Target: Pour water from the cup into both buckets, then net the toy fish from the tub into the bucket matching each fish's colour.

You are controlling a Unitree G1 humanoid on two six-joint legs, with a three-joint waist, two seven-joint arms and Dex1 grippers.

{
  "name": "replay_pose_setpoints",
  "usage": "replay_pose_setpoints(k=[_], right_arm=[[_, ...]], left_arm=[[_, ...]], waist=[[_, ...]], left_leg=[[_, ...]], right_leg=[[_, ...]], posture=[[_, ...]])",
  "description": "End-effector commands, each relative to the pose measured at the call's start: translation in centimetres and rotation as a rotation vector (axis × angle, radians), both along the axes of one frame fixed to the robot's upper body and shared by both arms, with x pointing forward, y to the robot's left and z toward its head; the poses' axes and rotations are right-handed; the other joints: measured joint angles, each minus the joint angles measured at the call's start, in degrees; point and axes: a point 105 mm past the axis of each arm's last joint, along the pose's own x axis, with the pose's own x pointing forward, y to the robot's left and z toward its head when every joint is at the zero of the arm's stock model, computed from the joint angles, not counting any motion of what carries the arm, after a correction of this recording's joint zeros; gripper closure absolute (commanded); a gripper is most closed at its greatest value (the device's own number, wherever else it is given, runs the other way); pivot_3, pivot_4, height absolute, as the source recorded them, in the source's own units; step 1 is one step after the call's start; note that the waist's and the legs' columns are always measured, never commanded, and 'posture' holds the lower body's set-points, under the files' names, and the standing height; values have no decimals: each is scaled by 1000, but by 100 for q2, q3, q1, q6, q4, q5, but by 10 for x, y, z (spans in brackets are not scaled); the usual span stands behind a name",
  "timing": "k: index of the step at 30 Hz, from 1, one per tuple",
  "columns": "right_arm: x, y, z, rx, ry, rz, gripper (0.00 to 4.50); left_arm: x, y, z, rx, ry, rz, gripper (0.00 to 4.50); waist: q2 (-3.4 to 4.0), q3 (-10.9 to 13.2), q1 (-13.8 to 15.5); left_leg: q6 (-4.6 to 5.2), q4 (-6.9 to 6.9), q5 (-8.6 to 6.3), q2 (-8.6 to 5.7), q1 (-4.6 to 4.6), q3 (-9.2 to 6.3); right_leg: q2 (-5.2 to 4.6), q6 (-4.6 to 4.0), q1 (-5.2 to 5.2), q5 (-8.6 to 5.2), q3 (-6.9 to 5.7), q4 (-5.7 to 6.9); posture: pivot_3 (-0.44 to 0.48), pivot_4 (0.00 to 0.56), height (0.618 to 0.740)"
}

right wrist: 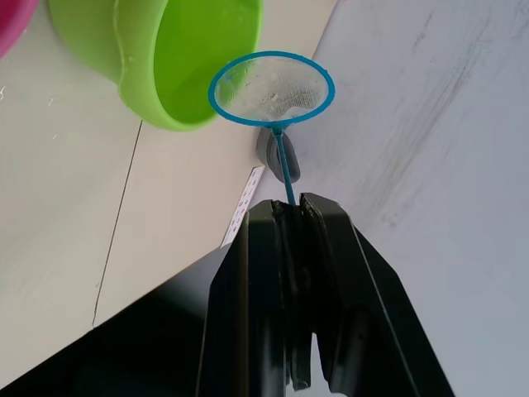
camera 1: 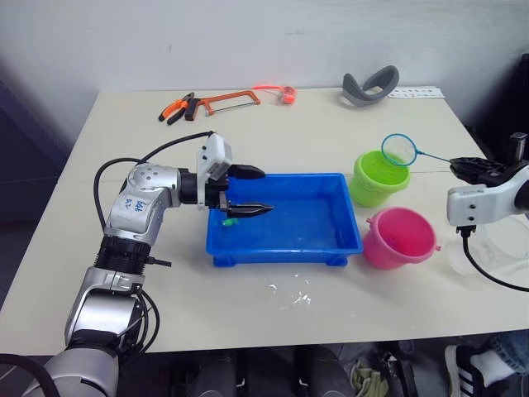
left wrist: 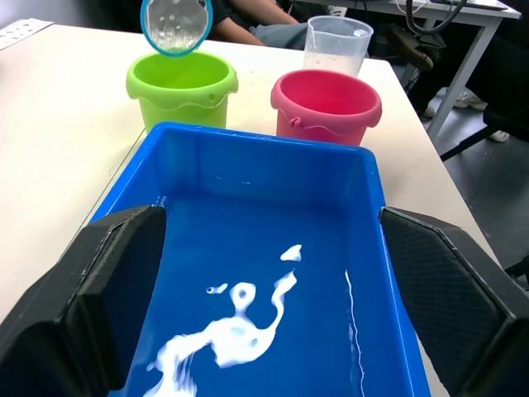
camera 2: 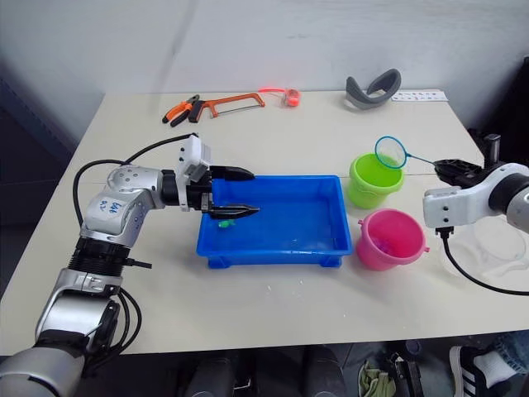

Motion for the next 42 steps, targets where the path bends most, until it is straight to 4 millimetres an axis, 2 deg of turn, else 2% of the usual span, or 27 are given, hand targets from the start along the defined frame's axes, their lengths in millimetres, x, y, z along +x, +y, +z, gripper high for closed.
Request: replay_pose_setpoints(k=[1,3,4,6,9,11,13,16,20,23,30,36,42], right_arm=[[0,-1,14,243,-15,-24,4500],[-2,6,13,480,30,-27,4500],[-3,16,14,692,72,-20,4500],[-8,37,11,955,191,17,4500],[-18,70,6,1137,368,81,4500],[-24,102,-4,1223,519,141,4500],[-26,123,-12,1250,602,168,4500],[-23,147,-30,1169,672,189,4500],[-11,168,-54,1069,708,202,4500],[1,183,-74,968,713,229,4500],[27,201,-97,819,669,283,4500],[10,224,-110,841,806,374,4500],[-2,232,-113,984,930,371,4500]], left_arm=[[0,7,8,6,-30,10,23],[0,14,4,26,-22,21,23],[0,21,0,53,-19,31,23],[-3,35,-5,94,-7,47,23],[-9,56,-12,147,16,75,23],[-16,75,-18,198,37,109,23],[-23,88,-21,232,53,130,23],[-33,106,-26,288,70,165,23],[-39,121,-27,329,67,218,23],[-42,123,-21,328,54,240,23],[-46,120,-19,326,49,250,23],[-47,118,-18,328,42,250,23],[-42,118,-17,330,34,250,23]], waist=[[0,0,0],[-2,1,10],[-2,1,11],[-1,1,-21],[3,0,-34],[2,0,-29],[2,1,-50],[2,1,-16],[2,0,13],[1,0,2],[1,0,-59],[1,0,-138],[1,0,-139]], left_leg=[[1,0,0,0,0,0],[2,2,1,1,1,-3],[2,4,1,1,1,-8],[3,4,2,8,4,-9],[2,2,2,11,5,-14],[4,2,0,8,3,-18],[7,2,-4,8,3,-19],[10,1,-13,3,0,-23],[12,-1,-18,-5,-6,-18],[11,-1,-19,-6,-9,-13],[9,-6,-16,-2,-11,11],[8,-8,-15,4,-14,13],[7,-7,-14,7,-12,18]], right_leg=[[0,0,1,0,0,0],[2,0,3,0,-2,1],[5,0,7,0,-5,2],[11,0,7,1,-3,8],[12,-5,5,-1,-4,25],[6,-7,3,-3,-6,20],[1,-8,2,-3,-6,17],[-13,-11,0,-5,-10,10],[-20,-11,-12,-5,-7,10],[-18,-11,-17,-5,-7,12],[-7,-10,-35,-5,2,35],[2,-10,-35,-4,0,37],[3,-9,-36,-4,1,40]], posture=[[0,150,740],[0,150,740],[0,150,740],[0,150,740],[0,150,740],[0,150,740],[0,150,740],[0,150,740],[0,150,740],[0,150,740],[0,150,740],[0,150,740],[0,150,740]])
